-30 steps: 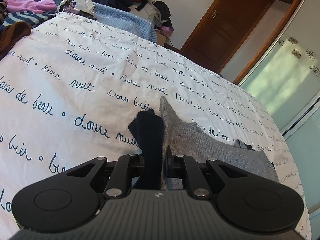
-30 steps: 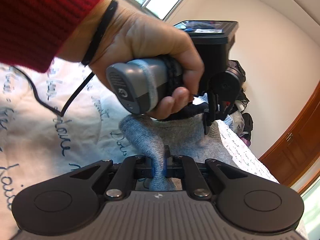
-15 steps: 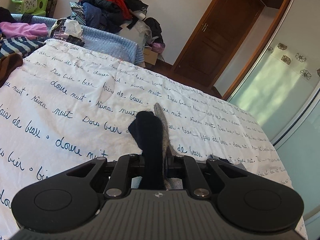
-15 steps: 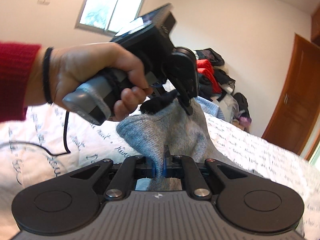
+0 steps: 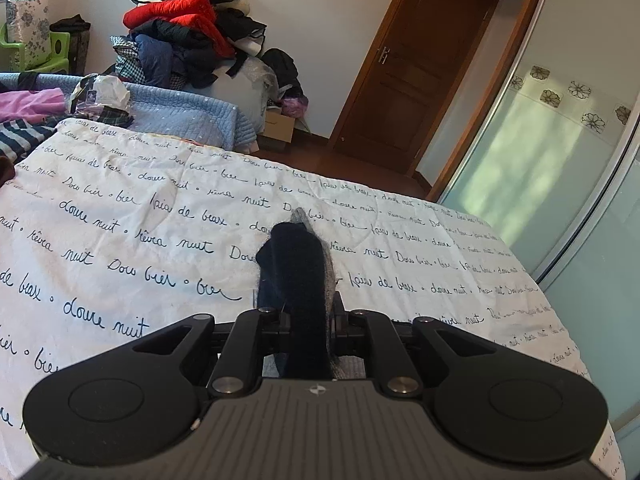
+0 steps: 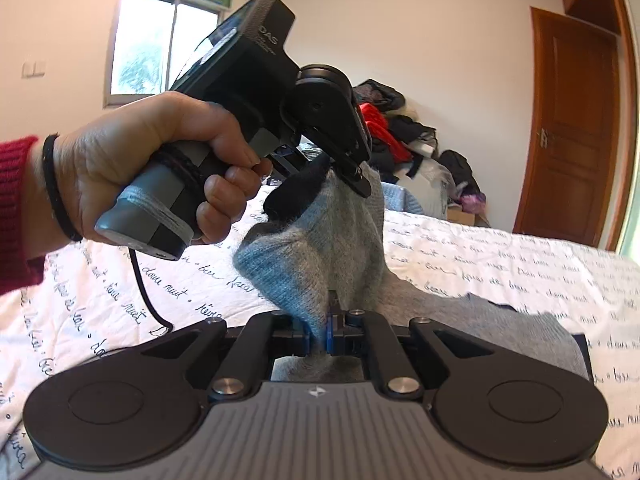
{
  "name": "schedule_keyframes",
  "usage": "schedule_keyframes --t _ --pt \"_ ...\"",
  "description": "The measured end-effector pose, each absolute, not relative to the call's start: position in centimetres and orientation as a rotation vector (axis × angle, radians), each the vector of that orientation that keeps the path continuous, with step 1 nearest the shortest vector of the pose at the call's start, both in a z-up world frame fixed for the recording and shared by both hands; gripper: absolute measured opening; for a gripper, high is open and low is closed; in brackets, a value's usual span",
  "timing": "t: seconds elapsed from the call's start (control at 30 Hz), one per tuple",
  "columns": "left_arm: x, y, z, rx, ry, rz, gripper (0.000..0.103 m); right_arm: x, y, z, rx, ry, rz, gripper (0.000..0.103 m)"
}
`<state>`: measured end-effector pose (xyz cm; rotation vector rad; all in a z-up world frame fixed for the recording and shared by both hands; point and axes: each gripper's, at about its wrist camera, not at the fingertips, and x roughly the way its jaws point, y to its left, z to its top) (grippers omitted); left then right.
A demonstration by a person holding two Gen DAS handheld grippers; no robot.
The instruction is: Fold small clothes
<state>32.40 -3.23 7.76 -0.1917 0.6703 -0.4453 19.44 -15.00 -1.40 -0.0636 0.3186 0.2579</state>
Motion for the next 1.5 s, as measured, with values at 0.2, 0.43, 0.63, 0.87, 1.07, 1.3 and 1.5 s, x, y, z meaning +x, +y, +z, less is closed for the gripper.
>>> schedule_keyframes --t 0.2,0.43,0.63,0.87,1.07,1.3,1.5 --pt "31.8 -6.3 8.0 -0.144 0.668 -0.454 0.014 19.2 -15.8 -1.5 -0.013 0.325 0.229 0.007" --pt "31.1 -9.5 7.8 -0.094 0.665 -0.465 0.014 18.4 -17.5 -1.7 0.041 0.344 0.193 0.007" --pt "30.9 -11.4 7.6 -0.074 0.664 -0.473 0.014 17.8 -18.6 -1.7 0.065 0.351 0.168 0.007" --pt "30.7 -12.9 7.4 -0.067 0.668 -0.473 0.014 16.9 -19.8 -1.6 0.091 0.356 0.153 0.007" --pt "30.4 -14.9 7.2 -0.054 0.670 -0.499 0.014 16.4 -21.3 -1.6 0.133 0.356 0.127 0.007" --pt "30.4 -18.3 5.8 -0.028 0.697 -0.532 0.014 15.7 -23.2 -2.0 0.191 0.375 0.090 0.007" --pt "30.7 -21.0 4.1 -0.022 0.730 -0.551 0.014 15.4 -25.2 -2.7 0.280 0.402 0.058 0.007"
